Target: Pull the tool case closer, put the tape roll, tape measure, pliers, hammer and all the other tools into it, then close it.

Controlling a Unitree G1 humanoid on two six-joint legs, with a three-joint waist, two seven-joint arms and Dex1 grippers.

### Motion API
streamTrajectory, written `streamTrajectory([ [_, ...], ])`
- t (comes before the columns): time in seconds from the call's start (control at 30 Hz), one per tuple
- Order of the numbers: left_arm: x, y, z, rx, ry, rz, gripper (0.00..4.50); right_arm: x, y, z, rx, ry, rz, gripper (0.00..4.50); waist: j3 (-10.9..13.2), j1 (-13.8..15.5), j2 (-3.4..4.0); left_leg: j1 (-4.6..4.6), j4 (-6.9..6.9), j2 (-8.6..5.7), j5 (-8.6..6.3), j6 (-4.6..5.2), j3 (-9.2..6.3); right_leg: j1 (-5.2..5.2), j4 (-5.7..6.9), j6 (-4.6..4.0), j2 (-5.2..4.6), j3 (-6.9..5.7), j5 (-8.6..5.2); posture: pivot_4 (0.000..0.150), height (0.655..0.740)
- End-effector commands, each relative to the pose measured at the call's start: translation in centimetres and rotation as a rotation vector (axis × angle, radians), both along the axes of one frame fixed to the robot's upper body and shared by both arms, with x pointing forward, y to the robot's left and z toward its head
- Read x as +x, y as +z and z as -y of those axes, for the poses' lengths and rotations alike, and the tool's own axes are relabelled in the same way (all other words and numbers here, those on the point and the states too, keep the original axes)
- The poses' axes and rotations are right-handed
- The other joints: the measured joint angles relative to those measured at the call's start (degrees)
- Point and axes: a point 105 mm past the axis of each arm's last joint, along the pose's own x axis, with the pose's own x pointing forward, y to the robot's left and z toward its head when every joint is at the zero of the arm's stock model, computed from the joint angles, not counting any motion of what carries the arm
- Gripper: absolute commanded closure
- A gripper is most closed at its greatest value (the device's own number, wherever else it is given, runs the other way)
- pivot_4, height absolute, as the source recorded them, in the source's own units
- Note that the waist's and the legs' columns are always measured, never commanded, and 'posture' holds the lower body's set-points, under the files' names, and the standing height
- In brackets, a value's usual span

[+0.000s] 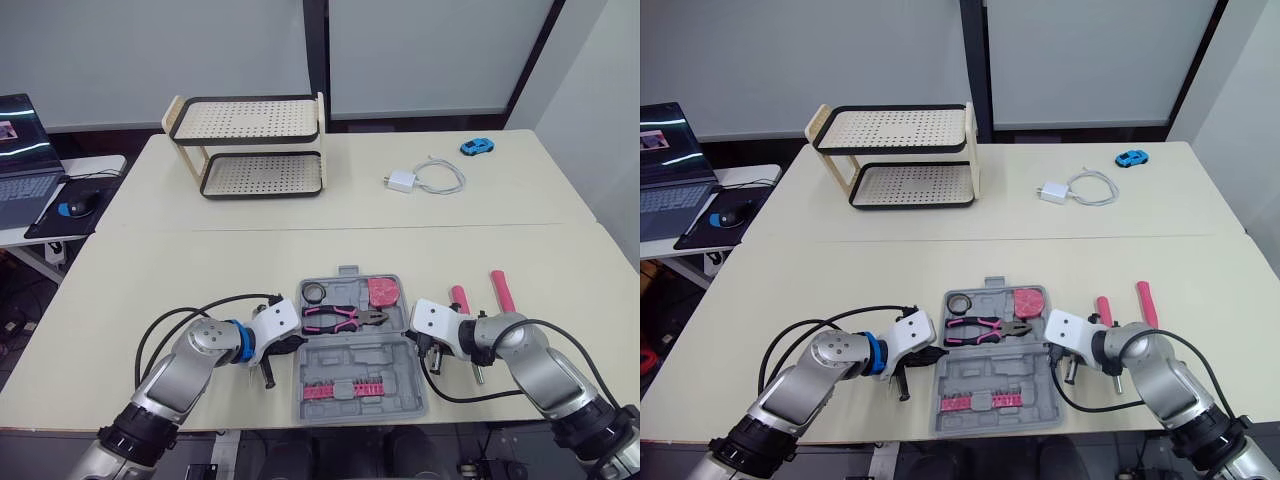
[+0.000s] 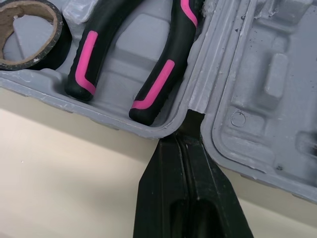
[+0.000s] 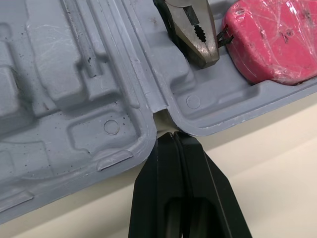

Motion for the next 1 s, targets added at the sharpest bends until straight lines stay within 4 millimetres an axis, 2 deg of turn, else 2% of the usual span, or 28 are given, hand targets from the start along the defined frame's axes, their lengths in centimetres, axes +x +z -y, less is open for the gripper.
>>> streamTrajectory([
  [0.03,0.9,0.4,1.2,-0.017,-0.029,0.046,4.50,0.5,1.2,-1.4,0.041,0.041,0.056,4.48,0.00,0.02,0.00,0.01,0.00,-0.01,0.00,0.00,-0.01,0.01,0.01,0.00,0.00,0.00,0.00,0.150,0.7400],
  [0.33,2.9,1.0,1.5,-0.011,-0.030,0.091,4.50,1.8,1.6,-1.3,0.047,0.002,0.096,4.48,0.00,0.01,0.00,-0.01,0.02,-0.06,0.01,-0.02,-0.01,-0.02,0.05,0.00,0.00,-0.01,0.00,0.150,0.7400],
  [0.6,3.3,1.0,1.8,-0.006,-0.043,0.097,4.50,2.8,1.9,-1.2,0.039,-0.014,0.133,4.48,0.00,-0.02,0.00,-0.03,0.03,-0.06,0.05,-0.07,-0.01,-0.07,0.09,0.00,0.00,0.00,0.00,0.150,0.7400],
  [1.0,1.9,0.3,1.3,0.000,-0.043,0.051,4.50,2.8,1.9,-1.5,0.044,-0.014,0.137,4.48,0.00,-0.30,-0.01,-0.03,0.03,-0.05,0.03,-0.06,0.01,-0.19,0.37,0.01,-0.01,0.04,0.00,0.150,0.7400],
])
